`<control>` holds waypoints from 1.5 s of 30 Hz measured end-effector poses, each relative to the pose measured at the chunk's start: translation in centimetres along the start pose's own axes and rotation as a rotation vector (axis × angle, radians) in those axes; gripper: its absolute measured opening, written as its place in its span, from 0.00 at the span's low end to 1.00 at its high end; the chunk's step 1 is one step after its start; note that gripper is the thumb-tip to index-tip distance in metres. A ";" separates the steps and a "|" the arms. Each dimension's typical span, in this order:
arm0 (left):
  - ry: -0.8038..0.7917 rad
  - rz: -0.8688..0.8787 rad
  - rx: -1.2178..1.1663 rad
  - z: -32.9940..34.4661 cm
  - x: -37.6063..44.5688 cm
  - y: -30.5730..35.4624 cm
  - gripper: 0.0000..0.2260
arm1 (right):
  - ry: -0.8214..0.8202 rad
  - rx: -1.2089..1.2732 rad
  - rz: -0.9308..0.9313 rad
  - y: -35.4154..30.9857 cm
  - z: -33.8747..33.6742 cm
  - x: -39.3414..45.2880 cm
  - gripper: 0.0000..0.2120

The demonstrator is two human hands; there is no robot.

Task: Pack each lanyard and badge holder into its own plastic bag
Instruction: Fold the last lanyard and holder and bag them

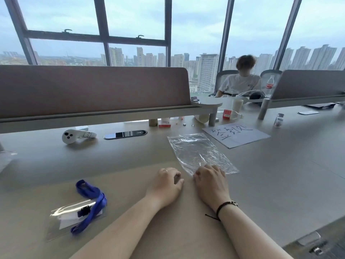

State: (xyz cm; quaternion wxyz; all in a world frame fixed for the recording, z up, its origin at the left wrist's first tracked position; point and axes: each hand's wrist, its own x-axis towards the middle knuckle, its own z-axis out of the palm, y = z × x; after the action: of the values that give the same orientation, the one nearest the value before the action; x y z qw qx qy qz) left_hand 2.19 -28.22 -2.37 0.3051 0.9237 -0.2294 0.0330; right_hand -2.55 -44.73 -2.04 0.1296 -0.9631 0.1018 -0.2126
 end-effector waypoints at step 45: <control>-0.220 -0.451 -0.955 -14.8 -10.3 -4.8 0.15 | -0.122 0.374 -0.252 -12.0 -1.6 -2.3 0.11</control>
State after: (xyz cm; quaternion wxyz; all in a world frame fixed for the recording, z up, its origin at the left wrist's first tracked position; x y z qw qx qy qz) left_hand -3.71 -12.06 4.98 0.6647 0.7066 -0.0453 -0.2383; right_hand -3.60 -33.16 2.00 0.2841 -0.9385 -0.0683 -0.1838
